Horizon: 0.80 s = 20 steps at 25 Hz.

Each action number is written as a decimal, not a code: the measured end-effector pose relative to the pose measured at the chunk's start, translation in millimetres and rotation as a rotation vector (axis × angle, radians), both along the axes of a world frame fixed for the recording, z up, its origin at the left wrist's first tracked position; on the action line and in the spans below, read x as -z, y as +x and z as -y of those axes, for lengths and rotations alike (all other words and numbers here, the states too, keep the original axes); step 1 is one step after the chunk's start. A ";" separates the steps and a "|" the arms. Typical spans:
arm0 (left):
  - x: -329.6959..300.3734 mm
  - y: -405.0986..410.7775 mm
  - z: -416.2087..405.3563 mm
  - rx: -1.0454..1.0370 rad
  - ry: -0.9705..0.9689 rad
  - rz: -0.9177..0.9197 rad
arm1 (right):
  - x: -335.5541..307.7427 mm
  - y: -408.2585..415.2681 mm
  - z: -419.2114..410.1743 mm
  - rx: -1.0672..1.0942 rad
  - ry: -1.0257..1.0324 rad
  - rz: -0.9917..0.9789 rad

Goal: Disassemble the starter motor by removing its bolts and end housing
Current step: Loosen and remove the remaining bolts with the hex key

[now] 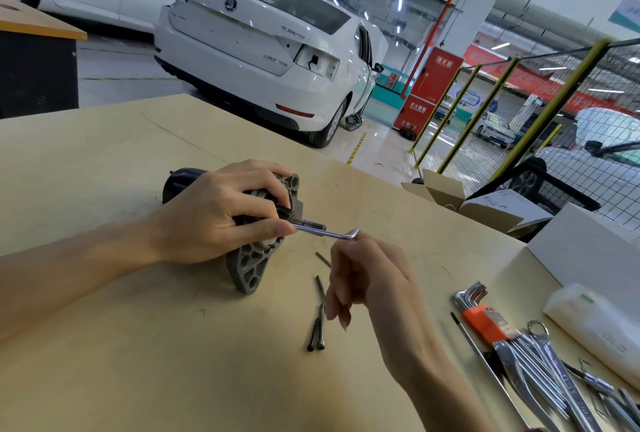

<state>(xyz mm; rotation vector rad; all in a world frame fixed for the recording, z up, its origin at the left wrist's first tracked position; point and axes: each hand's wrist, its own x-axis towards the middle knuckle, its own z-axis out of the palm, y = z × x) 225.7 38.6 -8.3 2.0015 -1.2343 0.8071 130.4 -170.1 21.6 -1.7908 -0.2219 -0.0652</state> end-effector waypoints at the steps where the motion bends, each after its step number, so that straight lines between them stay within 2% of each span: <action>1: 0.5 -0.3 0.0 0.005 -0.004 0.003 | -0.8 -0.8 -0.5 -0.037 0.044 0.002; 5: -0.6 -0.3 -0.7 0.006 0.000 -0.013 | 0.2 -2.2 -2.9 -0.111 0.113 -0.030; 10: 0.0 -1.6 -0.6 0.004 0.006 -0.013 | 0.9 -2.2 -5.9 -0.006 0.054 -0.051; 20: -0.2 -0.9 0.2 -0.002 0.009 -0.017 | 0.1 -2.1 -5.7 0.044 0.013 -0.060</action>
